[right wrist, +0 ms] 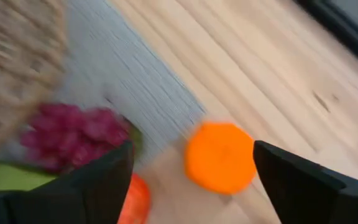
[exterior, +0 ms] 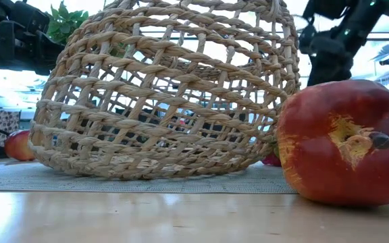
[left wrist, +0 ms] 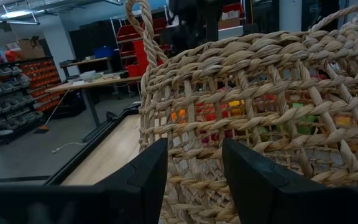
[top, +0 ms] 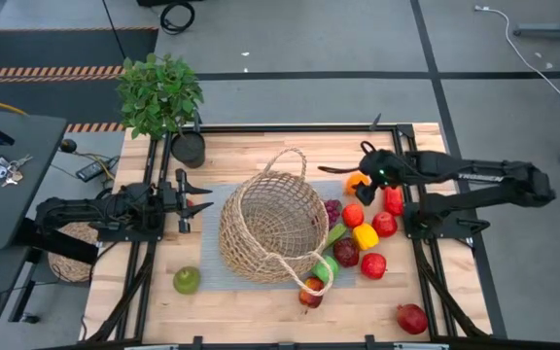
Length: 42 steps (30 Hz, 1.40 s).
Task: Build produce basket
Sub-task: Put the orange into the brown basket
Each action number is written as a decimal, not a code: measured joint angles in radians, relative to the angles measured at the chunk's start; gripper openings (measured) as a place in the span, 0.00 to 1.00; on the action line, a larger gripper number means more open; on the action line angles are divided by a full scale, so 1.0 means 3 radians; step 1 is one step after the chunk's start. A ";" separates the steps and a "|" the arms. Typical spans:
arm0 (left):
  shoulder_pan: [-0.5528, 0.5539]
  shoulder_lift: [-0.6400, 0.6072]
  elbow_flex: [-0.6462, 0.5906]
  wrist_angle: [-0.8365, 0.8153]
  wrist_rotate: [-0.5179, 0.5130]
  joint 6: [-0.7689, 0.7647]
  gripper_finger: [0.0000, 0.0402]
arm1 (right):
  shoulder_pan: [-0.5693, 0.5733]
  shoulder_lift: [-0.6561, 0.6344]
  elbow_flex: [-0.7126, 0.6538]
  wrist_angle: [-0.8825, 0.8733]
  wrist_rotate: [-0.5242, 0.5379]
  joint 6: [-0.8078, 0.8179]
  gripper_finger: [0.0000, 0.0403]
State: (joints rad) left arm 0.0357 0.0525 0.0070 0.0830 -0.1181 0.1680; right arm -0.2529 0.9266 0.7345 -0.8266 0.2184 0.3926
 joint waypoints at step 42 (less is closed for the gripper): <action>0.0001 -0.0001 -0.0001 -0.0001 0.0000 0.0001 0.40 | -0.0788 0.1632 -0.0001 0.0319 -0.0482 -0.0160 0.99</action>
State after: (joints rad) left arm 0.0360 0.0522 0.0068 0.0826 -0.1181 0.1683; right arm -0.4892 1.4161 0.7341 -0.7309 0.0740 0.3445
